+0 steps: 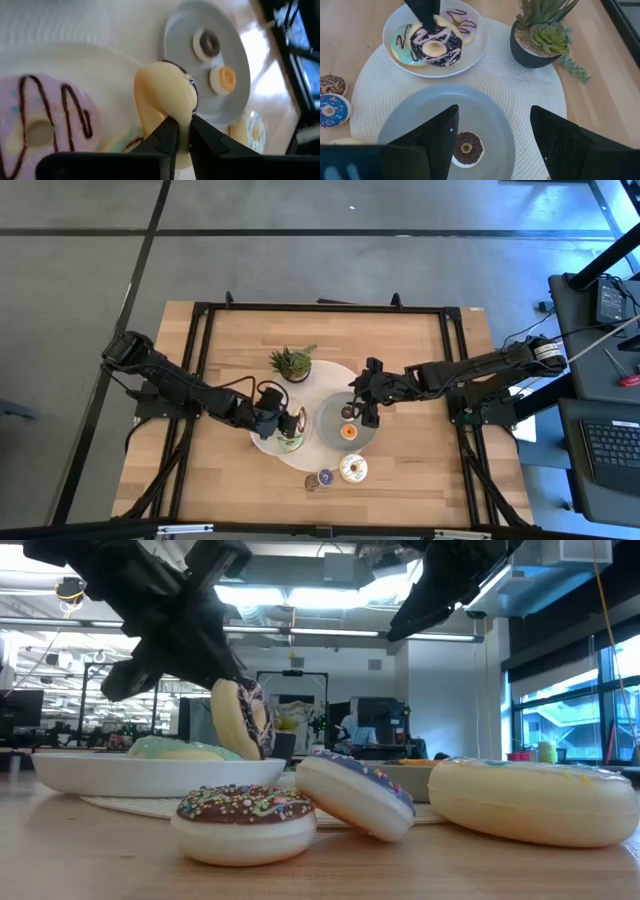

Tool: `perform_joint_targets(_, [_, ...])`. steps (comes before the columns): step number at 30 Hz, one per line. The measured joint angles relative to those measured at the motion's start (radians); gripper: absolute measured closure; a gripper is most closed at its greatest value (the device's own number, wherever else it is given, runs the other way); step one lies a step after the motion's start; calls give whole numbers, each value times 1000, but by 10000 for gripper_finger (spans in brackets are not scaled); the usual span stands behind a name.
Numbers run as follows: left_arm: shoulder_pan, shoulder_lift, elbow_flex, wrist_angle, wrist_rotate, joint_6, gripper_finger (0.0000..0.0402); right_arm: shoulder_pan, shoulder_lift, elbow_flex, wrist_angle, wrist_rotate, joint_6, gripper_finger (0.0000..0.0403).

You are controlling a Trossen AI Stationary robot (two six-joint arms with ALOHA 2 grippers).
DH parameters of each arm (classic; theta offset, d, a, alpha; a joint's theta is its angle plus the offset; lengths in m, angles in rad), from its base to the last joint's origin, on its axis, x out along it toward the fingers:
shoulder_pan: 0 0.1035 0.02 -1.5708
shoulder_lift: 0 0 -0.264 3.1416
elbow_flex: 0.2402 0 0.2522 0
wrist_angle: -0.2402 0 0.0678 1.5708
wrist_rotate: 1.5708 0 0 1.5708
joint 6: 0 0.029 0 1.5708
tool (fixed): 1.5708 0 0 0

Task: Pick & Place donuts
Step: Put the big black donut onto the white plate

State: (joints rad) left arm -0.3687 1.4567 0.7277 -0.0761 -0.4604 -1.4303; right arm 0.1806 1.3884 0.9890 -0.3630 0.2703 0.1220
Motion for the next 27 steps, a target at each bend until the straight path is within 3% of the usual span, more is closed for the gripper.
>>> perform_joint_targets(4, [1,0,0,11,-74,-23,368,0,0,0,-2,0,0,155])
perform_joint_targets(20, [-11,1,0,13,-113,-122,369,0,0,0,-27,0,0,155])
perform_joint_targets(27, [-40,56,1,25,-154,-192,374,0,0,-1,-73,0,3,155])
